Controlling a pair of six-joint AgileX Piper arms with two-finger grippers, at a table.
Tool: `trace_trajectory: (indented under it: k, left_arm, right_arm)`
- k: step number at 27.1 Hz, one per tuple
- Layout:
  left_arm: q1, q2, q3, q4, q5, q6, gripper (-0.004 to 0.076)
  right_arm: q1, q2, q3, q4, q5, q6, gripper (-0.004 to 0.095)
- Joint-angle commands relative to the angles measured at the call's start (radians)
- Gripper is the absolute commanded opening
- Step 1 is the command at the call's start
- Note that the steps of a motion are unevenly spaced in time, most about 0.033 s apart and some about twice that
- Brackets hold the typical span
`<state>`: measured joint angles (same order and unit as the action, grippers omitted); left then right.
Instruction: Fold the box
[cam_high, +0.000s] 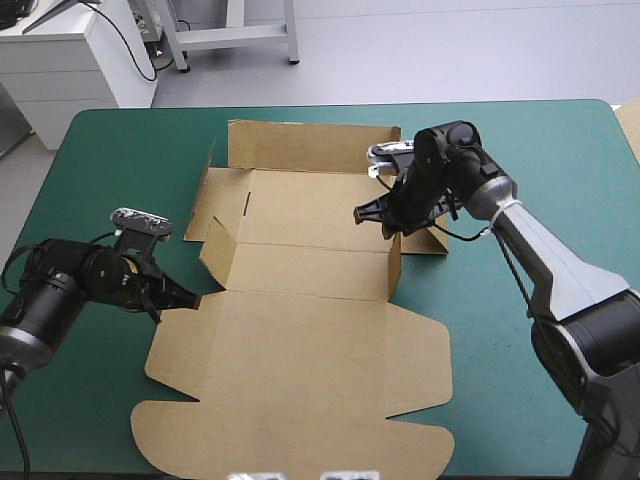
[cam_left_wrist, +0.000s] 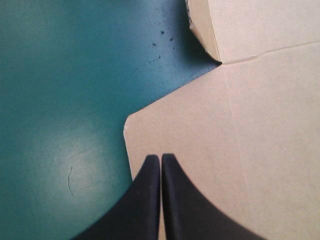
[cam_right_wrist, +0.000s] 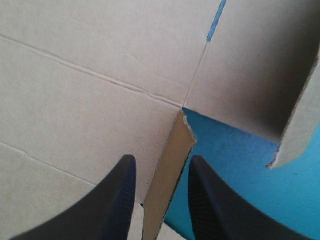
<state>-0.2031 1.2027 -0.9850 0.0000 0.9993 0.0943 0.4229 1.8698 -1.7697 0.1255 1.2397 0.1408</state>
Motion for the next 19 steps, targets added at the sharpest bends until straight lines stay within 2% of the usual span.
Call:
trace_trajectory:
  k: [1,14,16,19]
  left_arm:
    - [-0.002,-0.024,-0.034,0.000,-0.032,0.011,-0.0008]
    - [-0.002,-0.024,-0.034,0.015,-0.032,0.012,-0.0008]
    - [-0.002,-0.024,-0.034,0.021,-0.032,0.012,-0.0008]
    - [-0.002,-0.024,-0.034,0.023,-0.032,0.012,-0.0008]
  right_arm:
    - [0.000,-0.053,0.009,0.017,0.007,-0.035,0.0335]
    - [0.000,0.056,0.009,0.028,0.007,-0.035,0.0330]
    - [0.000,0.056,0.009,0.024,0.007,-0.035,0.0286]
    - [0.000,0.056,0.009,0.020,0.007,-0.009,0.0146]
